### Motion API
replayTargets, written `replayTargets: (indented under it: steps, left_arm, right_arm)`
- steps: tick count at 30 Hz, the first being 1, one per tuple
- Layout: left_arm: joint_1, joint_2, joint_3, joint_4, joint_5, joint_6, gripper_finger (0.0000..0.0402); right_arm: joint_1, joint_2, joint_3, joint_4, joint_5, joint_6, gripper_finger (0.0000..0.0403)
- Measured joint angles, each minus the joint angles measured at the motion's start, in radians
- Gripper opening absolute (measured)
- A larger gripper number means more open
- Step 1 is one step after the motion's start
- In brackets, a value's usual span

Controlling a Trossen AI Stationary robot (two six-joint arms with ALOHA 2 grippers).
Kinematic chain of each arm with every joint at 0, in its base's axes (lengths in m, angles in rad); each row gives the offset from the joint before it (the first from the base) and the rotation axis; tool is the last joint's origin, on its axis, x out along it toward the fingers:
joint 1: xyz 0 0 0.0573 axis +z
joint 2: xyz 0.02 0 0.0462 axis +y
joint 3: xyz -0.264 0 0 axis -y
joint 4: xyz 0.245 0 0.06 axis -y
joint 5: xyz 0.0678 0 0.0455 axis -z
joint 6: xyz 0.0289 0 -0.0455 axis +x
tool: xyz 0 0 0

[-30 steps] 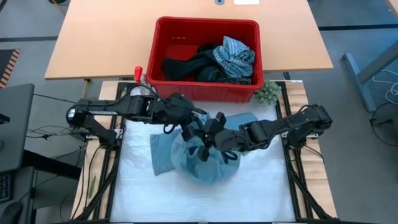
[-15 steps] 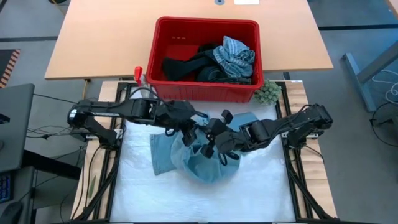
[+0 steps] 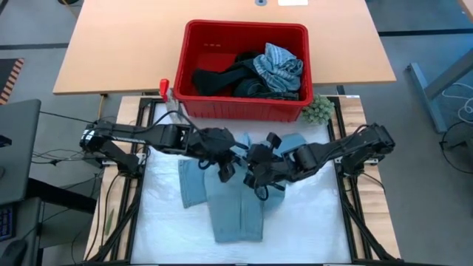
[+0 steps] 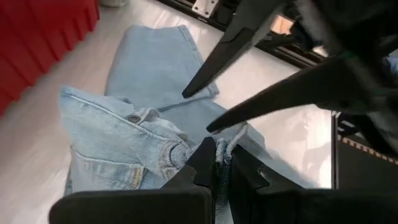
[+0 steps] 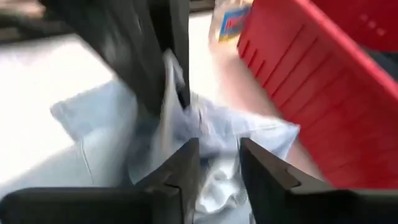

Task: Fold laundry
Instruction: Fold the blue pants from the red laundry bin

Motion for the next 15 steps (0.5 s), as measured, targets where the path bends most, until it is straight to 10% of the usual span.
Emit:
replayTargets:
  steps: [15]
  left_arm:
    - [-0.045,0.049,0.000,-0.009,-0.026,0.035,0.0002]
  right_arm:
    - [0.462,-0.047,-0.241,0.271,-0.237,-0.387,0.0206]
